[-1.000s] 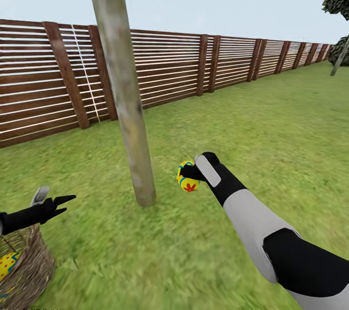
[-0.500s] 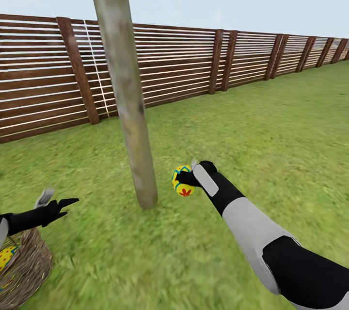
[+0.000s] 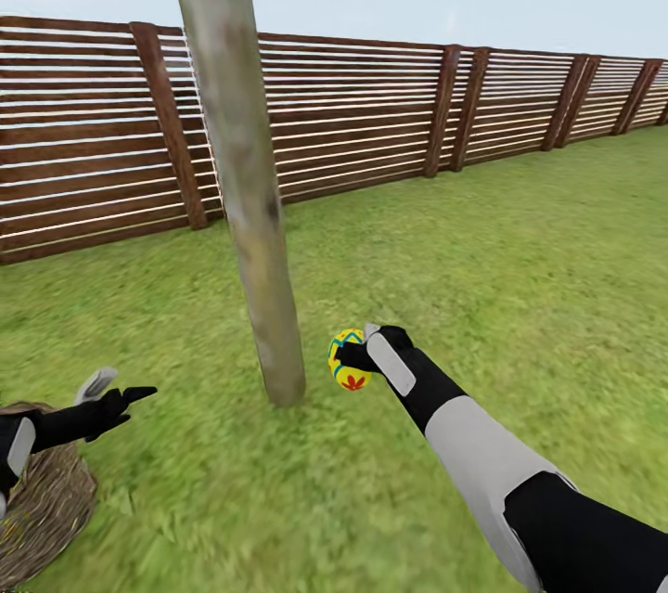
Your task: Take the three Easter eggs out of the wicker basket on the lawn in the garden, then place them on the lawn next to a single tree (choose any tree) so that all three eggs are next to the same tree and none are left in the basket.
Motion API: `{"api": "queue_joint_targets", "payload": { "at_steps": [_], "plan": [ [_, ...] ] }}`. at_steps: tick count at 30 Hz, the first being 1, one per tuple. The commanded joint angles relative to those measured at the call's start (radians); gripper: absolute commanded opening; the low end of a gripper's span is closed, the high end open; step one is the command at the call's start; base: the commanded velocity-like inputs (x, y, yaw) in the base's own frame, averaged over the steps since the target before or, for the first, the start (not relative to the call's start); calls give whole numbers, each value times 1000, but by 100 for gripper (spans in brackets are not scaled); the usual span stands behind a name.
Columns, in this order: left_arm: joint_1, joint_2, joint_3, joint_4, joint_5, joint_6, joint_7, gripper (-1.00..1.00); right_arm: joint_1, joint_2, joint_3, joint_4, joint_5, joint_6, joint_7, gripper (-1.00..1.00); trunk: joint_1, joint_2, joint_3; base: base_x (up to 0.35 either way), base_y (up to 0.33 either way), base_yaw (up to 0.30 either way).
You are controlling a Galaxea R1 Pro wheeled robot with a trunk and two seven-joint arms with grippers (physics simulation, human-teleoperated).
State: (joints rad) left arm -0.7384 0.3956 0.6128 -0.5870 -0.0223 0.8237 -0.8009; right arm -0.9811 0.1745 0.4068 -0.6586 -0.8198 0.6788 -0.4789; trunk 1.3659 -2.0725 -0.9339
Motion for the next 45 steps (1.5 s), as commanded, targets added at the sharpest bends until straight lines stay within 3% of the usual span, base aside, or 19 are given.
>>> {"api": "queue_joint_targets", "payload": {
  "at_steps": [1,12,17,19,20,25,30,35,39,45],
  "plan": [
    [-1,-5,6,-1,-2,8,5,100,0,0,2,-1,-9,1,-9,-100,0,0,-2,212,-214,183],
    [-2,-15,21,-1,-1,8,65,100,1,0,4,-1,-5,-8,-9,-100,0,0,-16,214,-214,128],
    [-2,-20,22,-1,0,8,86,100,14,0,4,6,33,-102,-9,-100,0,0,-23,214,-214,3],
    [-3,-20,26,-1,1,8,88,100,27,0,4,6,36,-108,-9,-100,0,0,-25,214,-194,0],
    [-3,-20,46,-1,1,9,88,100,32,0,7,7,45,-109,-9,-100,0,0,-25,65,-31,0],
    [-2,-18,57,-1,2,9,85,100,33,0,20,9,106,-109,-8,-100,0,0,-25,13,82,0],
    [-3,-18,58,-2,5,10,75,100,34,0,21,11,114,-110,-7,-100,0,0,-25,0,8,0],
    [-3,-17,59,-2,8,21,61,100,34,0,21,11,114,-110,-7,-100,19,-35,-41,0,0,0],
    [-3,-6,99,-2,7,92,9,100,34,0,21,11,114,-109,-7,-100,35,-63,-54,0,0,0],
    [-3,16,104,-4,6,201,-64,100,34,0,22,11,113,-110,-7,-100,58,-105,-68,0,0,0]
  ]
}}
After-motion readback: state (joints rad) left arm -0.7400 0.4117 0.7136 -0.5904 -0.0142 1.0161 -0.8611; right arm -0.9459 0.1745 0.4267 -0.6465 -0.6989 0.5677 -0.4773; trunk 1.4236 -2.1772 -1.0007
